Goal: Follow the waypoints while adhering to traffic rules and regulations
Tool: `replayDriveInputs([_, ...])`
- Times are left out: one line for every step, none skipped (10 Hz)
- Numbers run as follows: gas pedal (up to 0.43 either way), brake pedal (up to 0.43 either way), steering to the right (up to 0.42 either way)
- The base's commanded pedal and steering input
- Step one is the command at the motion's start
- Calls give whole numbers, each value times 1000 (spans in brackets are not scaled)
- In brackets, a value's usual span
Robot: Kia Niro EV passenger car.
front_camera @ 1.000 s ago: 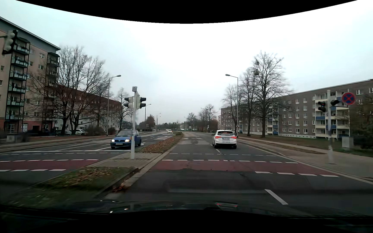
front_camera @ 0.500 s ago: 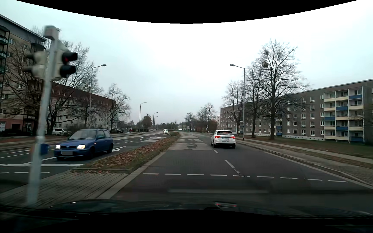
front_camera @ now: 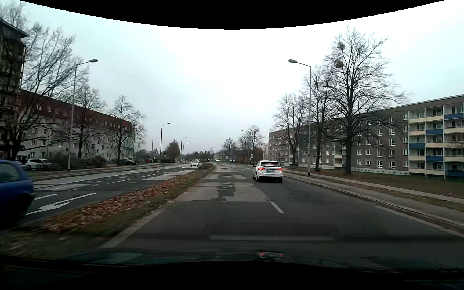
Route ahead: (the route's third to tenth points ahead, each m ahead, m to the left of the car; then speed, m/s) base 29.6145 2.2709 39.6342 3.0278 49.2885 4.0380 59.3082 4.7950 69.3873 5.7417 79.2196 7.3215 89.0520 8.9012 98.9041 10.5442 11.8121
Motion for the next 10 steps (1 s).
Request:
replayDriveInputs([177,0,27])
replayDriveInputs([177,0,23])
replayDriveInputs([169,0,17])
replayDriveInputs([169,0,15])
replayDriveInputs([169,0,14])
replayDriveInputs([177,0,8])
replayDriveInputs([177,0,5])
replayDriveInputs([177,0,4])
replayDriveInputs([177,0,2])
replayDriveInputs([177,0,0])
